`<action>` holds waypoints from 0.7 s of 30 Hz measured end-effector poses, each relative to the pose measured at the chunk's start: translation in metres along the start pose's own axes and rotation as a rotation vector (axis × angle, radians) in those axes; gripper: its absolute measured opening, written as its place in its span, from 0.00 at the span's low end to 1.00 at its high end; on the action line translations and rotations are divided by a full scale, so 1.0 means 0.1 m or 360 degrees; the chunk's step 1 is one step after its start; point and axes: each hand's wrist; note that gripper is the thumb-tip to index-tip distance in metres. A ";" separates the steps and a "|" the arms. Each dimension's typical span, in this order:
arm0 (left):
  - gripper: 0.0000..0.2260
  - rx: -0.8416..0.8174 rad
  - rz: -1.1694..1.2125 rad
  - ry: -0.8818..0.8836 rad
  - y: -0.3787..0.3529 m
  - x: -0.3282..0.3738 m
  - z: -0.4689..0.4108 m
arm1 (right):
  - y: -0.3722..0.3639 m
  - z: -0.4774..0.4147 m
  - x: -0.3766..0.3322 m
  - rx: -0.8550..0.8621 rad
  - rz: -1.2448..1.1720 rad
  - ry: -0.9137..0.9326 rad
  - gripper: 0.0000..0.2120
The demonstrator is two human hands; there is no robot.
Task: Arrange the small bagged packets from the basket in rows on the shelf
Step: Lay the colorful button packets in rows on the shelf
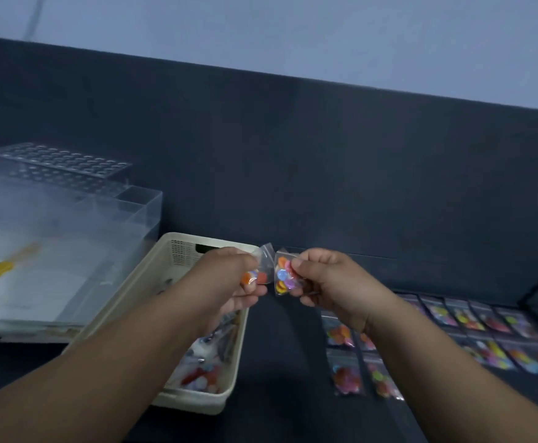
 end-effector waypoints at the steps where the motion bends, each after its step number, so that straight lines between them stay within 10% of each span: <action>1: 0.06 -0.0078 0.0025 0.0043 -0.11 -0.04 0.03 | 0.08 0.06 0.04 -0.0006 -0.0054 -0.0012 0.10; 21: 0.08 -0.0015 0.0003 -0.0078 -2.00 -1.08 0.33 | 1.54 1.10 1.01 -0.0063 -0.0232 -0.0114 0.07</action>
Point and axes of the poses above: each hand's wrist, its own z-axis away from the middle knuckle, its own y-axis out of the back of the hand, x = y × z, and after that the axes turned 13 degrees about z, right-handed
